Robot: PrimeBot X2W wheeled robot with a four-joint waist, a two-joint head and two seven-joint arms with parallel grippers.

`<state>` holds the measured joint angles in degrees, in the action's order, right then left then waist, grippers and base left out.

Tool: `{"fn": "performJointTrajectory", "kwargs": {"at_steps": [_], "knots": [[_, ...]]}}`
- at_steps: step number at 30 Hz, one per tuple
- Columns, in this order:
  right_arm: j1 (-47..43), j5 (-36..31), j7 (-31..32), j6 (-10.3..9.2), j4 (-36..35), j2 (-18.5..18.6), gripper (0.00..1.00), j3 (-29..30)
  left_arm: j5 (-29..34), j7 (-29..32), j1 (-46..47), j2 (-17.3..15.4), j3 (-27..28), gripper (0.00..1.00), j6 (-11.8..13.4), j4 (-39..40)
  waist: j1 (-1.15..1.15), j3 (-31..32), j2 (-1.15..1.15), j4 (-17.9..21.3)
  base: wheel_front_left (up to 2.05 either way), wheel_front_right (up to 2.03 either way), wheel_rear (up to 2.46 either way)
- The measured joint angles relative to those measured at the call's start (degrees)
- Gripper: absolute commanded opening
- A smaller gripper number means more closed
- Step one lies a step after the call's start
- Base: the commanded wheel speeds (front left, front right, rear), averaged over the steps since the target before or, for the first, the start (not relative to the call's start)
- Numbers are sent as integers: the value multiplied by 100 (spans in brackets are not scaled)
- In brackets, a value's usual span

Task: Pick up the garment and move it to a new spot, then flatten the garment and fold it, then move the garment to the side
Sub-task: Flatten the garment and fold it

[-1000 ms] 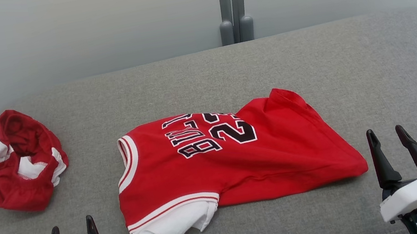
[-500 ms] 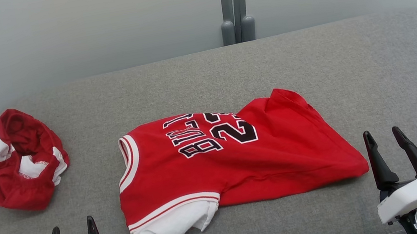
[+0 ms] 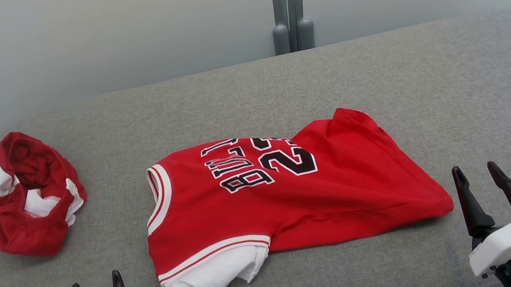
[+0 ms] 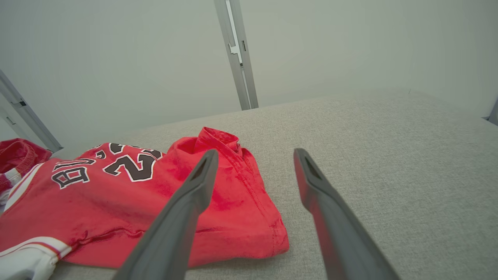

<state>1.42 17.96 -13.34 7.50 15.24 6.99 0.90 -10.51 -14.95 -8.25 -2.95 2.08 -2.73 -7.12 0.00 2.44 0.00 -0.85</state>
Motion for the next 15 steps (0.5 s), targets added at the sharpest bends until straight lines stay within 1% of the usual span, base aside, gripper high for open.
{"fn": "performJointTrajectory", "kwargs": {"at_steps": [5, 8, 12, 15], "knots": [[0, -11, 20, 0, 99, 3, 100, 62, -19, 0, -2, -2, -11, 100, -41, -157, 0, 10, 0, 6, 0, 0, 0], [-1, -24, 132, 0, 196, 5, 100, 64, -76, 0, -9, -4, -71, 100, -123, -369, 0, 13, 0, 19, 0, 0, 0], [-1, -43, 253, 0, 430, 55, 100, -9, -202, 1, -2, -8, -241, 100, -264, -764, 0, 0, 0, 26, 0, 0, 0], [10, -44, 283, 0, 708, 114, 100, -43, -347, 0, 85, -7, -396, 100, -338, -1280, 0, -16, 0, 20, 0, 0, 0]]}}
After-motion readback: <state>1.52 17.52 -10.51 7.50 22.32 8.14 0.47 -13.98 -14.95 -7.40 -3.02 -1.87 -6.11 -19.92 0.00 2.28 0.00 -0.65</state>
